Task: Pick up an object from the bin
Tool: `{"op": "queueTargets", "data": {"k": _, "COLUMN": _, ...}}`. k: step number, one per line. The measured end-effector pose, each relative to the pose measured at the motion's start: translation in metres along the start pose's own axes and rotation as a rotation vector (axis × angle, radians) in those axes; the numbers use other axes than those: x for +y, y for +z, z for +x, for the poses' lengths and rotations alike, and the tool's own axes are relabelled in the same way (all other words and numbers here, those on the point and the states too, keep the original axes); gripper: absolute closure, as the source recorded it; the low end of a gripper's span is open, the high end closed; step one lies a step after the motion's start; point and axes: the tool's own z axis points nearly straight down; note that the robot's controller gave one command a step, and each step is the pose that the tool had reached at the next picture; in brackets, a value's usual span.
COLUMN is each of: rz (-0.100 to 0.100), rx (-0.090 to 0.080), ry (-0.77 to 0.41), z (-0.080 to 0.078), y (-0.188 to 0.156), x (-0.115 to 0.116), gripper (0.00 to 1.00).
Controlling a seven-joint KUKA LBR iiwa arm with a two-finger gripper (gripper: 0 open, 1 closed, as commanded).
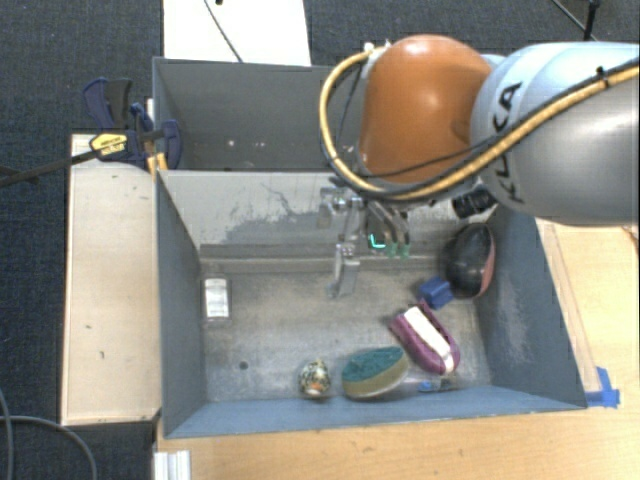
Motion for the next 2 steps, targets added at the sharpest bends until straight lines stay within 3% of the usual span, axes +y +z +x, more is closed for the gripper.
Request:
{"op": "queueTargets", "data": {"k": 1, "rz": 0.002, "rx": 0.006, "ry": -0.008, "z": 0.094, "y": 0.073, "x": -0.034, "gripper": 0.0}}
{"op": "queueTargets", "data": {"k": 2, "rz": 0.0, "rx": 0.001, "ry": 0.101, "z": 0.092, "y": 0.149, "x": -0.074, "gripper": 0.0}}
